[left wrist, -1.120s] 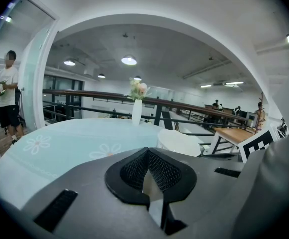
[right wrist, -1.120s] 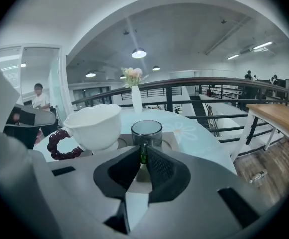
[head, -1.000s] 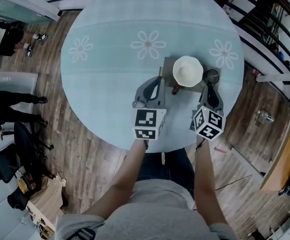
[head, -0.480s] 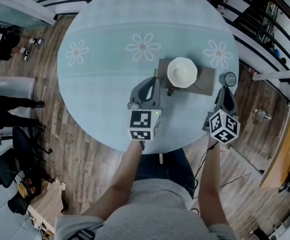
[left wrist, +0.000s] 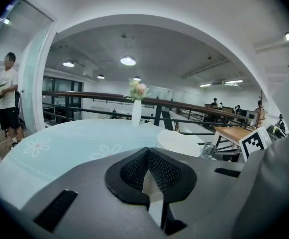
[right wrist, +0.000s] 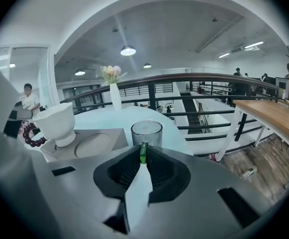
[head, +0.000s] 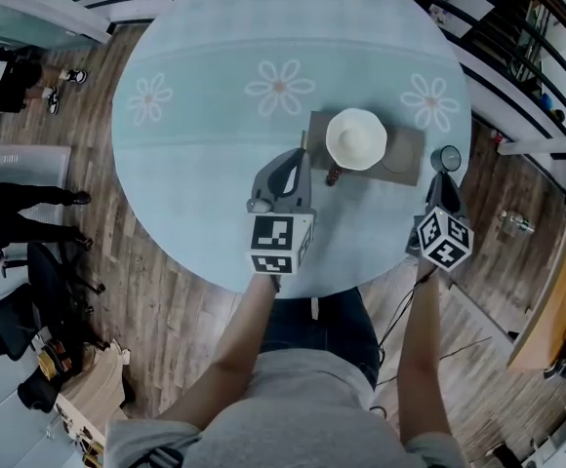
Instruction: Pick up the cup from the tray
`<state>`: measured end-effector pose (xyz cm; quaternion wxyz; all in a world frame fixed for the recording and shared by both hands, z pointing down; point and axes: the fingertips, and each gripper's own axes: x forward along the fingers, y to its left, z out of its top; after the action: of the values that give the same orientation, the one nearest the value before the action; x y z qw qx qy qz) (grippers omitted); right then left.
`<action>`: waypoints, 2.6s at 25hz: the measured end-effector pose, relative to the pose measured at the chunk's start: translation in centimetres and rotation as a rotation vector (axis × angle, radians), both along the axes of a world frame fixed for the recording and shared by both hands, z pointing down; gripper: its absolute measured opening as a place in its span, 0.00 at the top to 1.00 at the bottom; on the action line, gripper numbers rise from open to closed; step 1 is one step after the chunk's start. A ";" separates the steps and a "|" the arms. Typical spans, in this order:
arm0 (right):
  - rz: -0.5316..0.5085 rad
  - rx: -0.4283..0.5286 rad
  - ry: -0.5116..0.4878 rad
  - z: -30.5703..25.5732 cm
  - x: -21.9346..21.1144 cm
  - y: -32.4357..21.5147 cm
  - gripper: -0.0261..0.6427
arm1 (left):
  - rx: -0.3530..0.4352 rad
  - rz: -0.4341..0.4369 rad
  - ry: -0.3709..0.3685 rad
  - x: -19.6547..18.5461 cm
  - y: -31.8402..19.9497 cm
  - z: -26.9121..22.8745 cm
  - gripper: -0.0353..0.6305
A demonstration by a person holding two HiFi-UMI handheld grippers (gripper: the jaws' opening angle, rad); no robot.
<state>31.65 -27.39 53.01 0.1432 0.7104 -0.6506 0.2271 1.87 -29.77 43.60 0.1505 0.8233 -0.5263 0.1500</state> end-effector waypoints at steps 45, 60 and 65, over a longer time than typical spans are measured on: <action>-0.021 0.127 -0.073 -3.3 -6.1 4.5 0.74 | -0.020 0.004 0.090 0.5 1.9 0.1 0.94; -0.058 0.163 -0.157 -5.0 -9.9 6.8 0.74 | 0.051 0.154 0.076 3.1 4.7 1.4 0.75; -0.051 0.155 -0.160 -4.7 -9.6 7.3 0.74 | 0.074 0.195 -0.032 5.0 4.2 3.4 0.67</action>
<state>22.01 -20.07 48.28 0.0413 0.6820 -0.6935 0.2285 6.85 -25.55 46.96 0.0961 0.8731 -0.4512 0.1576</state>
